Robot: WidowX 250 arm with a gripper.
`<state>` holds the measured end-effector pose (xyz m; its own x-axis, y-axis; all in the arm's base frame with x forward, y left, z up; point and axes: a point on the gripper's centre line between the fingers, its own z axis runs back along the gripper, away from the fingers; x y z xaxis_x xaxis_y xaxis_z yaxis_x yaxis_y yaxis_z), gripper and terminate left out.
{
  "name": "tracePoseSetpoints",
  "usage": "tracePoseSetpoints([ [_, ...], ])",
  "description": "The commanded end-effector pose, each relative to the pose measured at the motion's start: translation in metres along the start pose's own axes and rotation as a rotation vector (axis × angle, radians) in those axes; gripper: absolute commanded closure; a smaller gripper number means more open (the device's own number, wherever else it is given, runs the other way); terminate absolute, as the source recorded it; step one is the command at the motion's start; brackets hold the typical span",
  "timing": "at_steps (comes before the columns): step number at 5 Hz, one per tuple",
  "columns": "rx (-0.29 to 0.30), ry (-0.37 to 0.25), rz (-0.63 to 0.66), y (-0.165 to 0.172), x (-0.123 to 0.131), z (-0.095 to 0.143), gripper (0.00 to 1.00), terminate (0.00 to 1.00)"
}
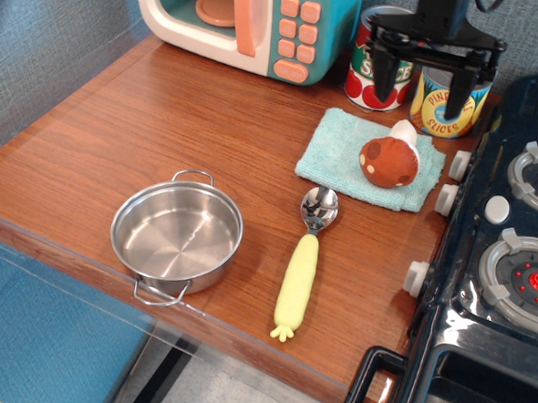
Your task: Move the spoon to the bottom right corner of the microwave
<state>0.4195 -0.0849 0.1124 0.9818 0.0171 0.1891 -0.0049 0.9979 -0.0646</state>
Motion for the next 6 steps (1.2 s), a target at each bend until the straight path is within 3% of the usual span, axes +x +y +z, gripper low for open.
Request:
tracePoseSetpoints([
  [1, 0.018, -0.009, -0.015, 0.016, -0.086, 0.040, 0.00, 0.00],
  [2, 0.033, 0.073, -0.059, 0.032, -0.126, 0.018, 0.00, 0.00],
  [3, 0.069, 0.160, -0.118, 0.039, -0.157, -0.023, 0.00, 0.00],
  [5, 0.105, 0.218, -0.108, 0.060, -0.181, -0.062, 0.00, 0.00],
  [6, 0.112, 0.217, -0.124, 0.059, -0.179, -0.064, 0.00, 0.00],
])
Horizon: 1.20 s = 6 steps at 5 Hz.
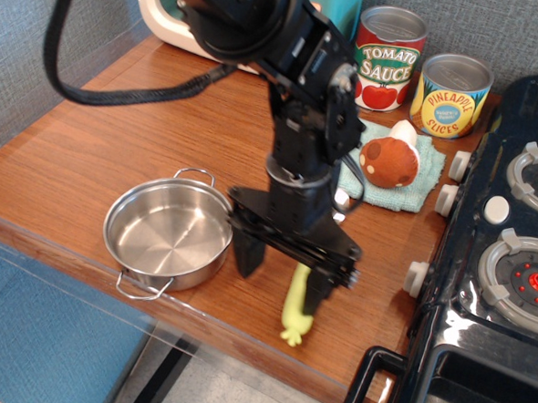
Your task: Move the spoon to the bottom right corner of the microwave
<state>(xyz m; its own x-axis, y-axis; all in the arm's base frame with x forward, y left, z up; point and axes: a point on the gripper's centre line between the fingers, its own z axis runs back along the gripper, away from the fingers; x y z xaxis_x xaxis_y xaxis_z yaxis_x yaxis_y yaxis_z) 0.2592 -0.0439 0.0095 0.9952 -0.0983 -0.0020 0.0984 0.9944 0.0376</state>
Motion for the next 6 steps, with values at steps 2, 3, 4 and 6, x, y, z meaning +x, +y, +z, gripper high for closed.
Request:
tracePoseSetpoints([
  [2, -0.064, -0.120, -0.024, 0.008, -0.001, 0.043, 0.00, 0.00],
  [3, -0.058, -0.114, -0.011, 0.009, 0.001, 0.046, 1.00, 0.00],
  [4, -0.077, -0.134, -0.012, 0.008, 0.008, 0.049, 1.00, 0.00],
  [6, -0.116, -0.125, -0.056, -0.007, 0.014, 0.046, 0.00, 0.00],
])
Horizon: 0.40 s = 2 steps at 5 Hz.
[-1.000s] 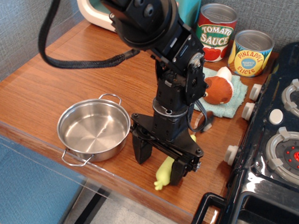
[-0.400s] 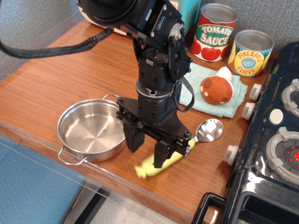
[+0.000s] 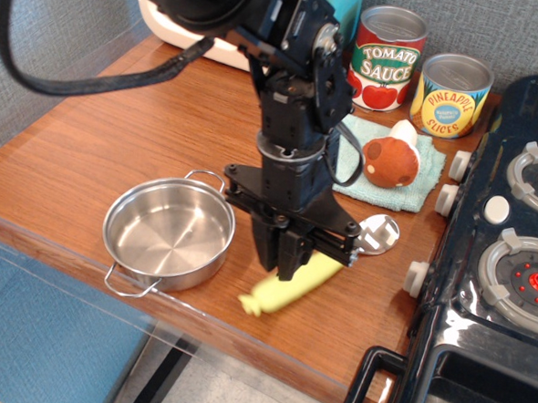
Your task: Move the spoon to the bottom right corner of the microwave
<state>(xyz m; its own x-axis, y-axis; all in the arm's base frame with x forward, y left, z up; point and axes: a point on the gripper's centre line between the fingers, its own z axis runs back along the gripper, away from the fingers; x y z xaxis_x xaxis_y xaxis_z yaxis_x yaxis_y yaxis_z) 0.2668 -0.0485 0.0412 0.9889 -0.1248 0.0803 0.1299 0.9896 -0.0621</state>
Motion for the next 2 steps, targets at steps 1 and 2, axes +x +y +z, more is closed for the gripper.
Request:
tracePoseSetpoints([
  [1, -0.008, -0.002, -0.039, -0.009, 0.011, -0.002, 0.00, 0.00],
  [2, 0.017, 0.048, -0.032, -0.007, 0.015, -0.019, 0.00, 0.00],
])
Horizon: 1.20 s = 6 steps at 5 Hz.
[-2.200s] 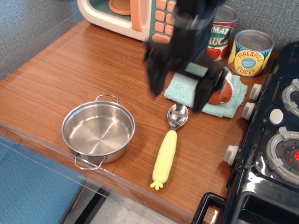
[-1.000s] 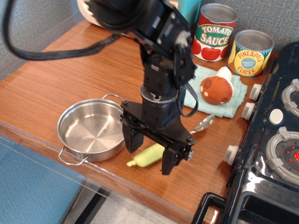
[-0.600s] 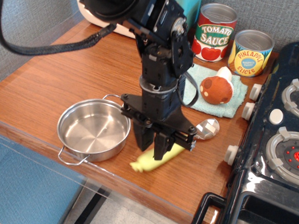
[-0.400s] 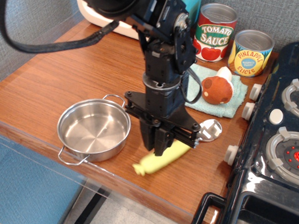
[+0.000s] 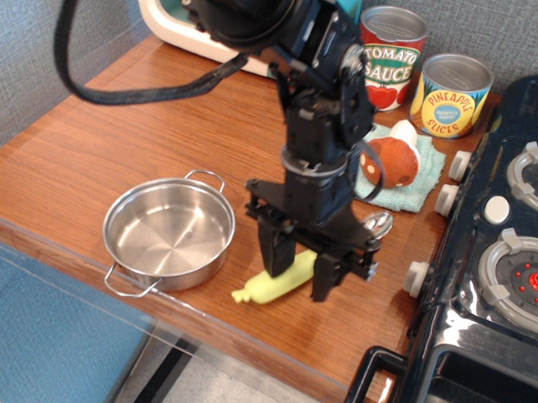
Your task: Move the spoon to the bottom right corner of the microwave
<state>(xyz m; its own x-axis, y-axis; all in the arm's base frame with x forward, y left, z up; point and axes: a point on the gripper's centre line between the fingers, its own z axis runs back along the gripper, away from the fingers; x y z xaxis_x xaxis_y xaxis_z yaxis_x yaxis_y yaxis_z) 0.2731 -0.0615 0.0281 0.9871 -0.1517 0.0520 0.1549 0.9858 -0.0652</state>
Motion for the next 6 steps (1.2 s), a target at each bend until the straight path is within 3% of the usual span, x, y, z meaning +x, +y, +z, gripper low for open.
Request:
tracePoseSetpoints([
  [1, 0.051, 0.067, 0.003, 0.007, 0.013, -0.022, 0.00, 0.00],
  [2, 0.055, 0.093, 0.010, 0.008, 0.016, -0.029, 0.00, 0.00],
  [3, 0.061, 0.092, 0.003, 0.006, 0.017, -0.032, 1.00, 0.00],
  [5, 0.045, 0.066, -0.018, -0.002, 0.022, -0.020, 1.00, 0.00],
  [6, 0.029, 0.023, -0.016, -0.010, 0.031, 0.007, 1.00, 0.00],
])
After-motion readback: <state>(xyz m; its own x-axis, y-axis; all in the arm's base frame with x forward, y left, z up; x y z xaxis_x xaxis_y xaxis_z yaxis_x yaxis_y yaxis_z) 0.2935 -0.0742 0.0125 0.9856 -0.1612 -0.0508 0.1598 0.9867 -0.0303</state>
